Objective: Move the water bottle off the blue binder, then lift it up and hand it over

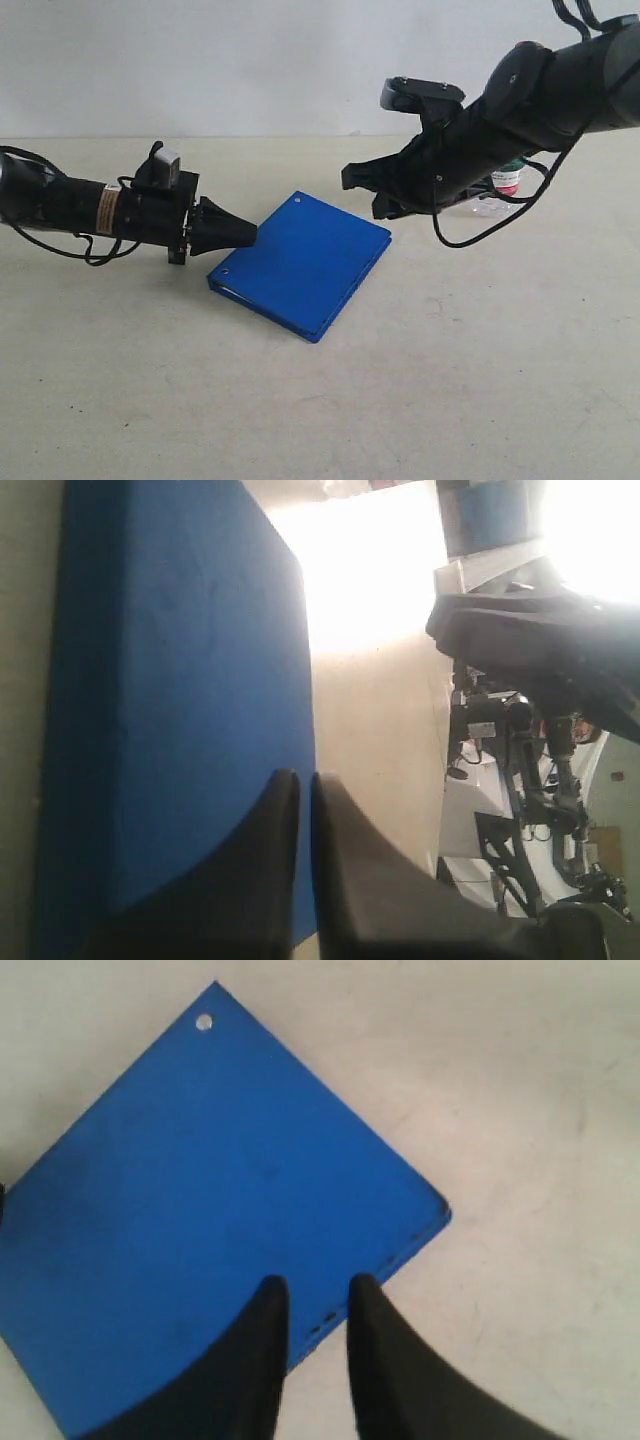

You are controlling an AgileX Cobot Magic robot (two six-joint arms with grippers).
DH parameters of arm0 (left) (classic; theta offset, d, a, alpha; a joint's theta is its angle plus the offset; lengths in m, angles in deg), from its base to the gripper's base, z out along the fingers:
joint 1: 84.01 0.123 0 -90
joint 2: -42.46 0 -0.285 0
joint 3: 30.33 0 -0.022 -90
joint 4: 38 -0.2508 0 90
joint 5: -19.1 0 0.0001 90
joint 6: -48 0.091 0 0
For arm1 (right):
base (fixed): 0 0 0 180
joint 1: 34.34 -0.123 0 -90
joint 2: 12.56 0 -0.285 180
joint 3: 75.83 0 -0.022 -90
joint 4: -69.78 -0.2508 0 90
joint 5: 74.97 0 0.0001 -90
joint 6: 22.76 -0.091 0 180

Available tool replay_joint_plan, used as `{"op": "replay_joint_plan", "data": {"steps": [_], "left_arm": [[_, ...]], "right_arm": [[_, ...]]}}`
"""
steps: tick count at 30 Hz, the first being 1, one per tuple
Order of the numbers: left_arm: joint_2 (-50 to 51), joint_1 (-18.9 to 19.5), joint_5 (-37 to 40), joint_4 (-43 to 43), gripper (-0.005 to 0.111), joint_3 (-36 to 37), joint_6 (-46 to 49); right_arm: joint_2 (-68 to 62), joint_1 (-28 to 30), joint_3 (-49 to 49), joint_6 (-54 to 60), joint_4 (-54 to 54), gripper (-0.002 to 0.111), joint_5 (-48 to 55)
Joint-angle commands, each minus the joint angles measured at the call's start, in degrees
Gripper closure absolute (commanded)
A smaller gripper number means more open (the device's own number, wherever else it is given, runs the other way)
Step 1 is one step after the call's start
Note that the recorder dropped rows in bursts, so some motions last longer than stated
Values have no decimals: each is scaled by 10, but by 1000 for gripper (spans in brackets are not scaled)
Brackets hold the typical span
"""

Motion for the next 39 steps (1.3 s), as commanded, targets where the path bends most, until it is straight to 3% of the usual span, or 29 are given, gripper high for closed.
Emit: {"op": "replay_joint_plan", "data": {"steps": [1, 2, 9, 17, 19, 28, 39], "left_arm": [[-7, 8, 31, -27, 102, 7, 35], [-7, 9, 31, -27, 102, 7, 56], [-8, 25, 31, -27, 100, 1, 102], [-8, 37, 46, -27, 58, -16, 106], [-7, 37, 62, -27, 53, -16, 80], [30, 37, 45, -27, 53, -16, 53], [44, 37, 31, -27, 53, -17, 46]], "right_arm": [[-10, 0, -2, -32, -4, 59, 41], [-21, 0, -2, -84, -4, 52, 54], [-44, 0, -2, -163, -31, 53, 110], [-67, 0, -2, -162, -64, 53, 121], [-74, 0, -2, -160, -69, 53, 120], [-97, 0, -2, -93, -161, 53, 99], [-117, 0, -2, 200, -412, 53, 175]]}}
